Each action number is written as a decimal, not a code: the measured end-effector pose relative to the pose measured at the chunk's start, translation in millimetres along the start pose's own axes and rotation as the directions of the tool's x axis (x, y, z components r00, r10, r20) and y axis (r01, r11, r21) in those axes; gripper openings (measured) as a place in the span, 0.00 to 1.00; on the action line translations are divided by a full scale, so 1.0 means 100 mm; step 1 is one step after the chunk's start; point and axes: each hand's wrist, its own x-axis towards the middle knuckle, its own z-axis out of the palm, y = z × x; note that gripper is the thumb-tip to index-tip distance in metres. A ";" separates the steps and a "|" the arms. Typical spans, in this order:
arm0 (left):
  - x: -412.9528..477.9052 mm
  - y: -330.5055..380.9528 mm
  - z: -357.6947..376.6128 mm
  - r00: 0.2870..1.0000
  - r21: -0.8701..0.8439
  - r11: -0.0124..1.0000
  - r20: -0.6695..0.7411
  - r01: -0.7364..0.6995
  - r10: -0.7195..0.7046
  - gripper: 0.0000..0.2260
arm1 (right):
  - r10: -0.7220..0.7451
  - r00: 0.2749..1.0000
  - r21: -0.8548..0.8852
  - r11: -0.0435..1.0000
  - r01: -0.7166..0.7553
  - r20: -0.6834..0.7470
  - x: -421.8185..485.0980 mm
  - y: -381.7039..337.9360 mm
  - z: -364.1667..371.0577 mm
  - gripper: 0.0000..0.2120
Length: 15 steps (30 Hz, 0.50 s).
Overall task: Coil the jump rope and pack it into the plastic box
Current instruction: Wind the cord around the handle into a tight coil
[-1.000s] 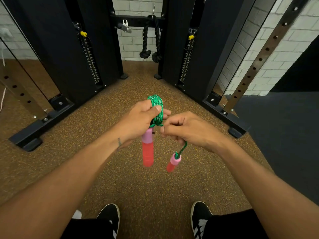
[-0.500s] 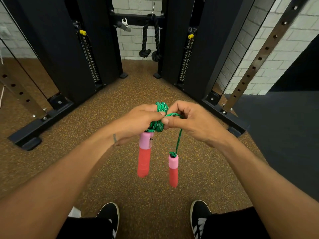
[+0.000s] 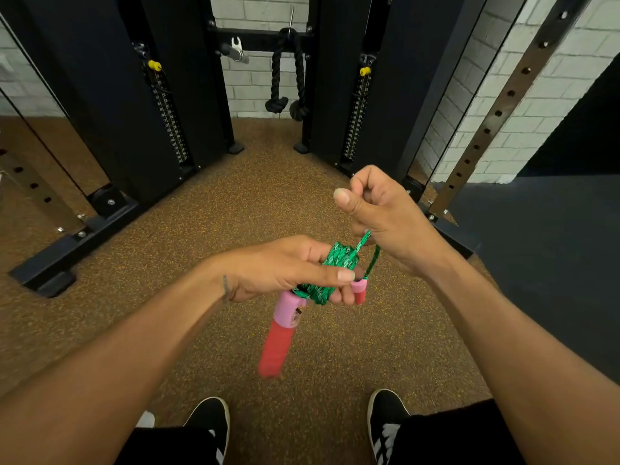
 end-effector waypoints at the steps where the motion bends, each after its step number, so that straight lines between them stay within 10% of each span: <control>1: 0.00 -0.01 0.00 1.000 0.030 1.000 0.018 0.008 -0.009 0.18 | 0.008 1.000 0.004 1.000 -0.008 0.010 0.00 0.00 0.00 0.13; 15: -0.01 0.00 -0.07 0.979 -0.314 0.936 -0.173 -0.160 0.110 0.12 | 0.166 0.985 0.061 0.984 -0.168 0.042 -0.03 0.06 0.08 0.21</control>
